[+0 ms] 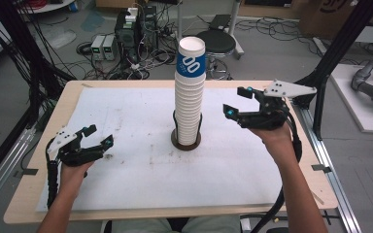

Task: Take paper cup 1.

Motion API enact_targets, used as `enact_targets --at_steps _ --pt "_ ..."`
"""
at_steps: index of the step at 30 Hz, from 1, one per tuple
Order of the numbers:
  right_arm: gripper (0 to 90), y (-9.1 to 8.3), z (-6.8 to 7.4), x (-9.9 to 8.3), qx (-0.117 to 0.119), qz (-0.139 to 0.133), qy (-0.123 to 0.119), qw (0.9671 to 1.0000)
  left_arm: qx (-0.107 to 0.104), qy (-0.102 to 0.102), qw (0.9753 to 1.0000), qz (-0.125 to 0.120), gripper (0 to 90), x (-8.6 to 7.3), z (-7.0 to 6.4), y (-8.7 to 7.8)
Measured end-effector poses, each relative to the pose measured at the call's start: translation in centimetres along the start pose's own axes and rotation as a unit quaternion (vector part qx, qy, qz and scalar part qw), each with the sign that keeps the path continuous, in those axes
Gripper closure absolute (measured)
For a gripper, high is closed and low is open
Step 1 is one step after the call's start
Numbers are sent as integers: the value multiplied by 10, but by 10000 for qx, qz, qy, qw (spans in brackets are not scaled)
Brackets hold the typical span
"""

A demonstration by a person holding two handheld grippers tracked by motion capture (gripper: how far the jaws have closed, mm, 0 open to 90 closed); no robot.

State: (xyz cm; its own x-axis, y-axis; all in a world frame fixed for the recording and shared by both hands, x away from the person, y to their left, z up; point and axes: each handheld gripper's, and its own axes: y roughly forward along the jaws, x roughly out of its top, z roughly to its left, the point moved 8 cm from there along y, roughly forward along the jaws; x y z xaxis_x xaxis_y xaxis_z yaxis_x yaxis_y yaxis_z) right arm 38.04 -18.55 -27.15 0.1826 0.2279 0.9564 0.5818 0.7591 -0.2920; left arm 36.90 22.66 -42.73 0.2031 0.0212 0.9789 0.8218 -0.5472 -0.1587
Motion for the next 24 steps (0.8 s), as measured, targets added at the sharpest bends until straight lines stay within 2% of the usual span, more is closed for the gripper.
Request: enact_targets --at_steps 3,7,11,15,24 --pt "205 8 4 15 134 47 -63 9999 -49 -44 10000 -10 179 0 0 1" --pt "205 19 6 37 247 113 -93 9996 -74 0 10000 20 179 -1 -2 2" --pt "205 27 7 60 253 71 -190 9995 -102 -30 9999 -18 179 0 -3 2" --pt "205 36 6 76 248 132 -248 9993 -92 -16 10000 8 179 -1 -3 3" --pt "205 59 3 106 283 264 -128 9992 -61 -45 10000 34 179 -2 -1 4"
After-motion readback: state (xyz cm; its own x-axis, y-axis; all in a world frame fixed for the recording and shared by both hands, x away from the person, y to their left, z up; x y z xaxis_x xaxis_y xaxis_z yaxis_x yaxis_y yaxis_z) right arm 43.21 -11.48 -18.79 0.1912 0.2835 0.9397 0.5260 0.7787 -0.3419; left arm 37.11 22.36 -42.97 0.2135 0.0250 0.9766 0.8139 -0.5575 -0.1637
